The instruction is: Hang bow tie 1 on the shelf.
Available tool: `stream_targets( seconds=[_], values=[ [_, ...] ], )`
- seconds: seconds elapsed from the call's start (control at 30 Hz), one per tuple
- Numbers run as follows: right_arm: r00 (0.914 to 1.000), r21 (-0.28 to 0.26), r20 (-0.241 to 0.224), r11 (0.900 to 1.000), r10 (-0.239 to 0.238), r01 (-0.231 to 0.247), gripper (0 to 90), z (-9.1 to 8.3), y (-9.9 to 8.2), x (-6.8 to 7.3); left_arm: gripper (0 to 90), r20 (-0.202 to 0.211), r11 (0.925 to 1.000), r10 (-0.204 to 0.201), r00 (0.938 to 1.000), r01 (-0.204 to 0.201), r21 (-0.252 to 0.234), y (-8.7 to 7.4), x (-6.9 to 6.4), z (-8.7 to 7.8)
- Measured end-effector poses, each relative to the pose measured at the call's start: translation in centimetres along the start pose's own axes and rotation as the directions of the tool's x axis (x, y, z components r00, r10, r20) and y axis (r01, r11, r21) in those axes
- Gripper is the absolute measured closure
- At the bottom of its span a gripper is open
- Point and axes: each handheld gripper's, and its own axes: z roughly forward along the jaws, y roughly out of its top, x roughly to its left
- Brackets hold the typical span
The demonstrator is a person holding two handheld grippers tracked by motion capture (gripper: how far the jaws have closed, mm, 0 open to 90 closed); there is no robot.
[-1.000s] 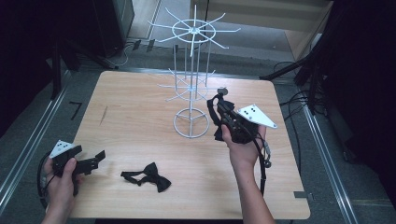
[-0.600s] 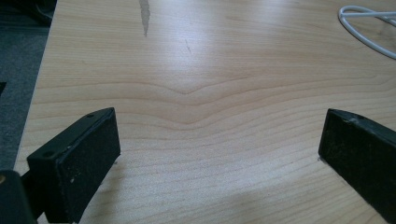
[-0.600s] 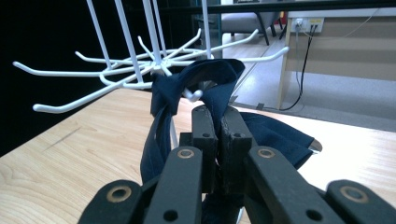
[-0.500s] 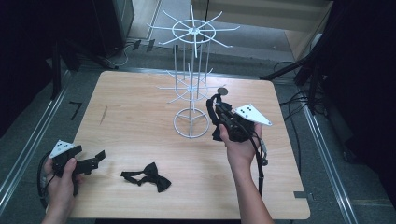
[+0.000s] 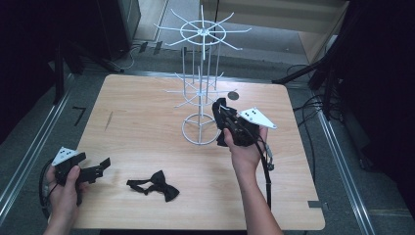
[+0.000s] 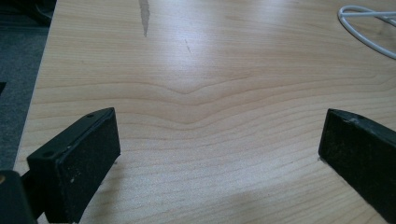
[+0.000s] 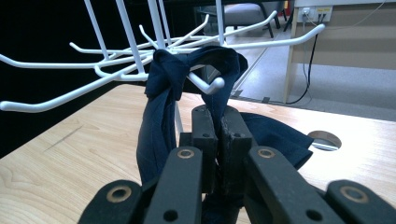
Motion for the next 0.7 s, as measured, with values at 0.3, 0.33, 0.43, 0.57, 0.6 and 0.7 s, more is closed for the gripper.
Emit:
stream_targets(
  seconds=[0.3,0.33,0.43,0.57,0.6,0.7],
  values=[
    [0.9999,0.018,-0.004,0.9998,-0.01,0.01,85.9,1.2,-0.8,0.2,0.0,0.0,1.0,0.003,1.0,-0.003,-0.001,0.0,0.0,0.0],
    [0.9999,0.019,-0.006,0.9998,-0.011,0.011,85.2,1.3,-0.8,0.2,0.0,0.0,1.0,0.003,1.0,-0.003,-0.001,0.0,0.0,0.0],
    [1.0,0.018,-0.009,0.9998,-0.005,0.005,82.0,1.4,-1.1,0.1,0.0,-0.001,1.0,0.002,1.0,-0.002,-0.004,0.0,0.0,0.0],
    [0.9999,0.029,-0.016,0.9996,0.003,-0.003,77.1,1.4,-1.5,-0.1,0.0,0.0,1.0,0.002,1.0,-0.002,-0.008,0.0,0.0,0.0],
    [0.9998,0.028,-0.017,0.9996,0.001,-0.001,76.4,1.4,-1.6,-0.2,0.0,0.001,1.0,0.002,1.0,-0.002,-0.008,0.0,0.1,0.0],
    [0.9998,0.039,-0.022,0.9992,0.005,-0.004,71.9,1.2,-1.9,-0.4,0.0,0.001,1.0,0.001,1.0,-0.001,-0.008,0.0,0.0,0.0]
  ],
)
